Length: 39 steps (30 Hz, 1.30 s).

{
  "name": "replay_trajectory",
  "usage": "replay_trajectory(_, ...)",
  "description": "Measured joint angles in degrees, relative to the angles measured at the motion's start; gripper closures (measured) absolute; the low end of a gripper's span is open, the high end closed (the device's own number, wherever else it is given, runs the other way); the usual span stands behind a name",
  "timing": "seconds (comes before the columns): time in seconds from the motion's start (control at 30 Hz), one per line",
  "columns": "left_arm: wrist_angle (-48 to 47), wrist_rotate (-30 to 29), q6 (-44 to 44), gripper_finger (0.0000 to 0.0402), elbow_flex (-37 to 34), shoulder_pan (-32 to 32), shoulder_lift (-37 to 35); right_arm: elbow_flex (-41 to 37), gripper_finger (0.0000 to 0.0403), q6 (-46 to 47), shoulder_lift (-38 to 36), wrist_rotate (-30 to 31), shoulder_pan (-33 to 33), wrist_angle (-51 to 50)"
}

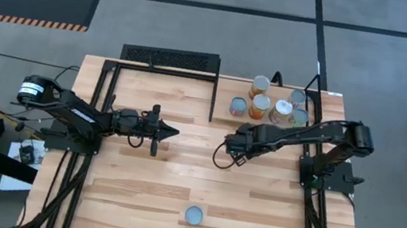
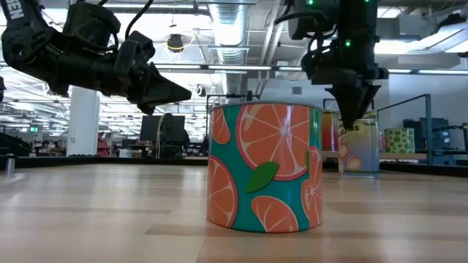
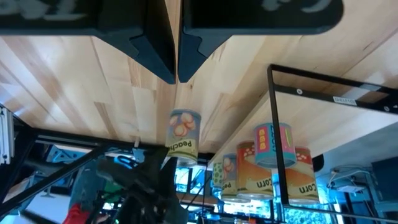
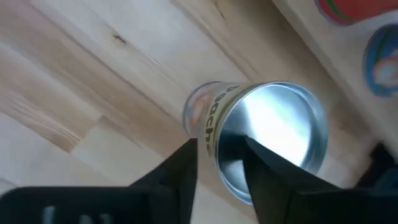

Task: Pick and place cans onto a shelf
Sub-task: Put the canned peaches on the shelf aligned with the other canned peaches

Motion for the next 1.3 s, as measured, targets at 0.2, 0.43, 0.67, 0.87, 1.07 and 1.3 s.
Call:
replay_trajectory(0.2,0.0,0.0,0.0,0.0395,0.0,0.0,0.0,4.3,0.0352,-4.0,1.9,0.9,1.1,-4.6)
replay_trajectory(0.43,-0.1,0.0,0.0,0.0395,0.0,0.0,0.0,10.0,0.0388,-7.3,-1.5,0.8,0.8,-8.2)
replay_trajectory(0.67,-0.2,0.0,0.0,0.0395,0.0,0.0,0.0,19.9,0.0398,-7.3,-6.4,8.0,0.1,-19.5)
replay_trajectory(0.87,-0.2,0.0,0.0,0.0395,0.0,0.0,0.0,31.3,0.0397,-8.3,-9.7,20.2,-2.0,-26.6)
replay_trajectory(1.07,-0.2,0.0,0.0,0.0395,0.0,0.0,0.0,35.0,0.0399,-19.4,-11.6,26.5,-12.2,-26.0)
replay_trajectory(1.3,-0.2,-0.1,0.0,0.0395,0.0,0.0,0.0,34.9,0.0399,-41.2,-7.8,18.7,-30.6,-18.8)
